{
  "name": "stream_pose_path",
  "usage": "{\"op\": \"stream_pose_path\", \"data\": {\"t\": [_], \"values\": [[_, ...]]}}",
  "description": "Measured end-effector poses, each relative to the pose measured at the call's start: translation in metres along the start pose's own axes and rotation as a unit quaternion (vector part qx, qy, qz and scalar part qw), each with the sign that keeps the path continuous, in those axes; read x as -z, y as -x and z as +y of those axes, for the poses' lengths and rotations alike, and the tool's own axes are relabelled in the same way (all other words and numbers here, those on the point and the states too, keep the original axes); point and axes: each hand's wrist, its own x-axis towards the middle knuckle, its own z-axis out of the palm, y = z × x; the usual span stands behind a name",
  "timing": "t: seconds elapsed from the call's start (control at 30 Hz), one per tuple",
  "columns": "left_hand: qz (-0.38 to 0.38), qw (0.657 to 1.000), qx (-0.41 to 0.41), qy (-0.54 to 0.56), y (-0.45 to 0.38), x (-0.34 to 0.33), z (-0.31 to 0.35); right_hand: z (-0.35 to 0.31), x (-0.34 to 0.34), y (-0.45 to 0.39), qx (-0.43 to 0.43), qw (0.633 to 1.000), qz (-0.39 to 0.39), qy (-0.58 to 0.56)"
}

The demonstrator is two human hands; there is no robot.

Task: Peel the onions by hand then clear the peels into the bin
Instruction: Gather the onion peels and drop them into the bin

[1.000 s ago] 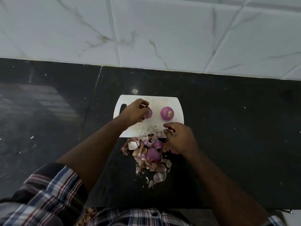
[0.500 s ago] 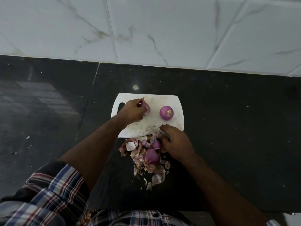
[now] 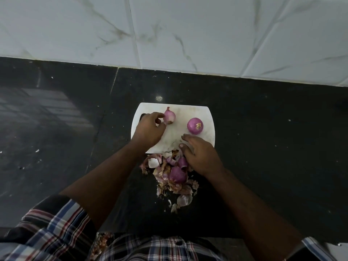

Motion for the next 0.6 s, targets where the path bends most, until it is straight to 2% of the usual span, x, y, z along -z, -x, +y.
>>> {"op": "stream_pose_path", "data": {"t": [0.17, 0.23, 0.43, 0.6], "values": [[-0.026, 0.999, -0.023, -0.019, 0.018, -0.010, -0.013, -0.010, -0.021, -0.007, 0.031, 0.995, -0.064, 0.071], [-0.026, 0.999, -0.020, -0.019, 0.021, -0.009, -0.014, -0.012, -0.024, 0.001, 0.037, 0.994, -0.079, 0.059], [-0.041, 0.998, -0.022, -0.047, 0.028, -0.005, -0.016, -0.005, -0.008, 0.009, 0.030, 0.999, -0.042, 0.007], [-0.050, 0.993, -0.051, -0.097, 0.045, -0.010, -0.015, -0.003, -0.011, 0.005, 0.036, 0.993, -0.082, 0.075]]}}
